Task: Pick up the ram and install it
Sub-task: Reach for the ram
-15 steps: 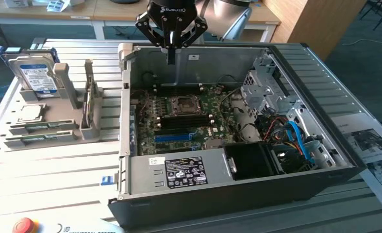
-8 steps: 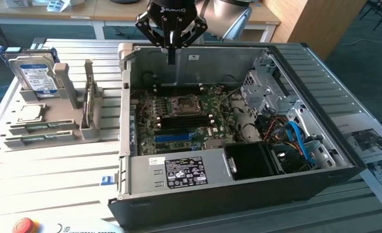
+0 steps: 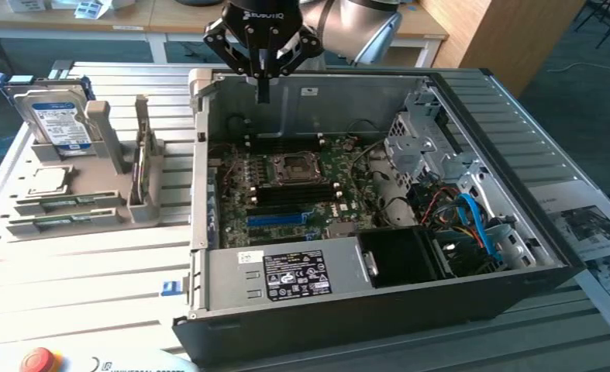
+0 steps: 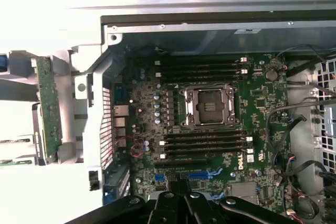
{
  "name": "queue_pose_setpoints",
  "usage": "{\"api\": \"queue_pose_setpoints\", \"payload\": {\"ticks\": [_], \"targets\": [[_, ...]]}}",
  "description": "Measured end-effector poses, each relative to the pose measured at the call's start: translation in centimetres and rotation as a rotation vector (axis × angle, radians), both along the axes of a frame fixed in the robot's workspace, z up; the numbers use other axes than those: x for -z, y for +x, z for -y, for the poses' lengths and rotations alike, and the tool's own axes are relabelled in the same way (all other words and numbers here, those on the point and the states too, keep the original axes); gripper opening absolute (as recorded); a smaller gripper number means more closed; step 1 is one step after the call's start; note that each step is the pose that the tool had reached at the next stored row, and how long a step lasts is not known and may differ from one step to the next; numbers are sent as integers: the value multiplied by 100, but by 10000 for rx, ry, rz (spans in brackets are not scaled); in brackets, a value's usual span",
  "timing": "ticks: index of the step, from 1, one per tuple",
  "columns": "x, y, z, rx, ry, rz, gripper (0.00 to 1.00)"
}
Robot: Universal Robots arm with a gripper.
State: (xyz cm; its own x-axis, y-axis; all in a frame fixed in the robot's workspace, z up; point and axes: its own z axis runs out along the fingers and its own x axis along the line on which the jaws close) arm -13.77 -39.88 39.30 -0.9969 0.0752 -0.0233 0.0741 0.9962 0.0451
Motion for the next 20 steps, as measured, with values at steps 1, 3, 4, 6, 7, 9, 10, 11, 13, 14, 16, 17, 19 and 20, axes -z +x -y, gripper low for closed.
{"api": "queue_pose_setpoints", "payload": {"ticks": [1, 3, 4, 6, 7, 9, 10, 11, 13, 14, 16, 17, 19, 20], "targets": [[0, -31, 0, 0, 0, 0, 10], [2, -87, 0, 2, 0, 0, 10], [2, -116, 0, 1, 0, 1, 10], [3, -179, 0, 0, -1, 0, 10], [3, -213, 0, 1, -1, 0, 10], [5, -280, 0, 1, 0, 1, 10], [5, -313, 0, 0, 0, 0, 10], [5, -344, 0, 0, -1, 0, 10], [7, -407, 0, 1, 0, 0, 10], [8, -439, 0, 2, 0, 1, 10], [9, -504, 0, 0, 1, 1, 10], [10, -538, 0, -1, 0, 1, 10], [11, -612, 0, 1, 0, 0, 10], [12, -648, 0, 1, -1, 0, 10]]}}
